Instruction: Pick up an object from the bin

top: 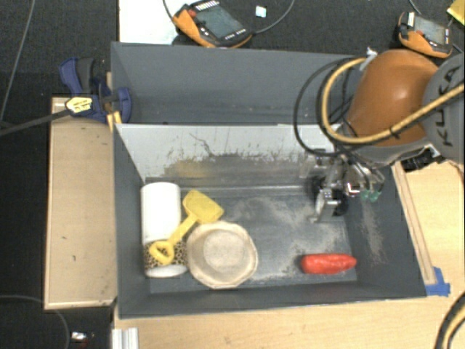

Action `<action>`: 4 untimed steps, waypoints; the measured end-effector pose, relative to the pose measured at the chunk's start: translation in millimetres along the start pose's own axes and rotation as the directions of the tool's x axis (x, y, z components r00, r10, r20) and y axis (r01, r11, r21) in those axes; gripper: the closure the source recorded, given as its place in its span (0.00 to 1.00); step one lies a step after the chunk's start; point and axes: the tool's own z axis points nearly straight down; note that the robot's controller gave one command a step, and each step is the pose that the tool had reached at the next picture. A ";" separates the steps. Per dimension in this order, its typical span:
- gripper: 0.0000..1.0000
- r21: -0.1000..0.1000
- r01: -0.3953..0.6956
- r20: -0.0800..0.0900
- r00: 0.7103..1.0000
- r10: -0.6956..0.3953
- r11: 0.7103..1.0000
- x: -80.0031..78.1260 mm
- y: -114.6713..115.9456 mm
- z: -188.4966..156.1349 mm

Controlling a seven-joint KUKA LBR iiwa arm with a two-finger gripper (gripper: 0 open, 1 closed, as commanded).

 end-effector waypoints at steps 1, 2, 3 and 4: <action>0.00 0.000 0.001 0.008 1.000 -0.001 1.000 -1.6 0.1 -4.7; 0.00 0.000 0.016 -0.002 1.000 -0.016 1.000 79.6 -73.5 135.8; 0.00 0.010 0.414 0.022 0.910 -0.414 0.910 76.4 -69.4 63.4; 0.00 0.000 0.014 0.004 1.000 -0.014 1.000 85.0 -66.3 102.1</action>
Offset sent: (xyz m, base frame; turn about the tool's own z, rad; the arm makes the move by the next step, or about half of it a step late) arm -0.0781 -0.0700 -0.1317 -0.0222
